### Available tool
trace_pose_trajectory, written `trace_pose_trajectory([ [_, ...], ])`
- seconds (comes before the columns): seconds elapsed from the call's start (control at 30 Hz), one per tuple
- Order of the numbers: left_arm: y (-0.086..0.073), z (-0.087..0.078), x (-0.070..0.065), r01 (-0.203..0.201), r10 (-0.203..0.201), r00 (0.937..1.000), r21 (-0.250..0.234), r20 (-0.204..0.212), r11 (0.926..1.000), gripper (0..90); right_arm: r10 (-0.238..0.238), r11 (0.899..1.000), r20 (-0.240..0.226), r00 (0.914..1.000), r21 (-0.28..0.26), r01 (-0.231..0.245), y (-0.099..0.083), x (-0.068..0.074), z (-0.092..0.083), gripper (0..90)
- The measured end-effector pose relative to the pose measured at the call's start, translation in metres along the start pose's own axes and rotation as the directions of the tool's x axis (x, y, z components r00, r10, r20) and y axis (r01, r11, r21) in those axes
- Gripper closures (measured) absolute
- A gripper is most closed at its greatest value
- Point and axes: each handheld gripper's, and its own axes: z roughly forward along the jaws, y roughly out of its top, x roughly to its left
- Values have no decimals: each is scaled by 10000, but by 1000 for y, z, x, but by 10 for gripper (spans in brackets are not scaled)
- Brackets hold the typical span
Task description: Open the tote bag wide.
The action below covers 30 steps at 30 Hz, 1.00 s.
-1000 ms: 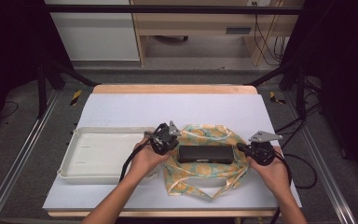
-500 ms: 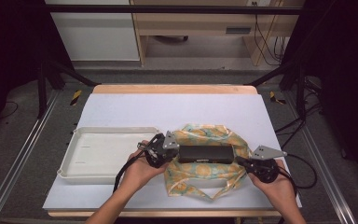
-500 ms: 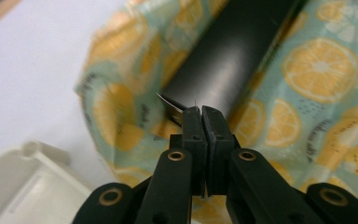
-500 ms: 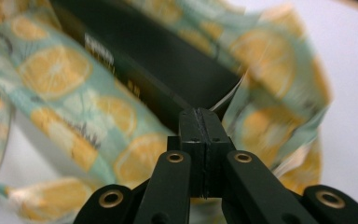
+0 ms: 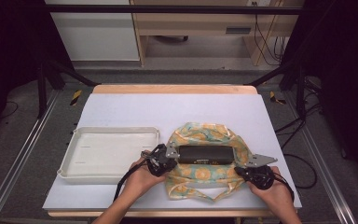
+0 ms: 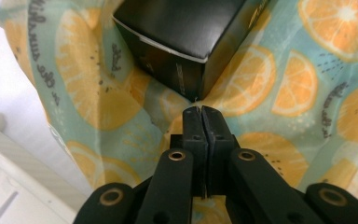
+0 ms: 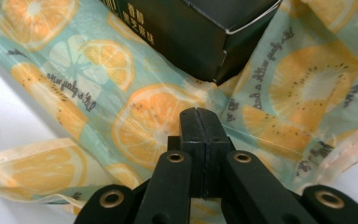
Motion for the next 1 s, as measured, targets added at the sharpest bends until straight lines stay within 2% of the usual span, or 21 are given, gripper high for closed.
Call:
trace_pose_trajectory([
  [0.1,-1,1,-1,-33,33,10000,-35,-3,10000,887,1,10000,-33,10000,15,-1,0,0,0,900],
  [0.17,0,-3,-2,-57,58,10000,-233,27,9997,875,-72,10000,-40,10000,-54,72,3,0,-3,896],
  [0.37,12,-19,-1,-18,10,10000,-835,-96,9965,813,-354,9984,-166,9992,-456,346,23,-1,-18,836],
  [0.47,19,-26,2,36,-56,9998,-1114,-182,9938,750,-604,9967,-362,9975,-568,583,39,-4,-24,754],
  [0.57,24,-33,5,167,-202,9995,-1340,-250,9908,653,-789,9962,-497,9956,-411,769,55,-10,-26,634],
  [0.63,26,-38,8,265,-318,9989,-1438,-347,9893,570,-1051,9943,-620,9925,-239,1038,64,-15,-25,575],
  [0.77,25,-48,15,429,-463,9987,-1512,-189,9876,417,-1498,9884,-1049,9831,90,1516,76,-21,-18,472],
  [0.83,22,-54,19,450,-489,9986,-1622,-205,9857,368,-1660,9841,-1364,9767,400,1728,81,-23,-14,458],
  [0.9,17,-58,23,511,-541,9984,-1599,-144,9858,316,-1942,9774,-1442,9703,559,2040,86,-24,-10,441],
  [1.0,10,-64,29,525,-565,9981,-1510,-228,9871,281,-2209,9688,-1612,9619,772,2354,94,-27,-5,343],
])
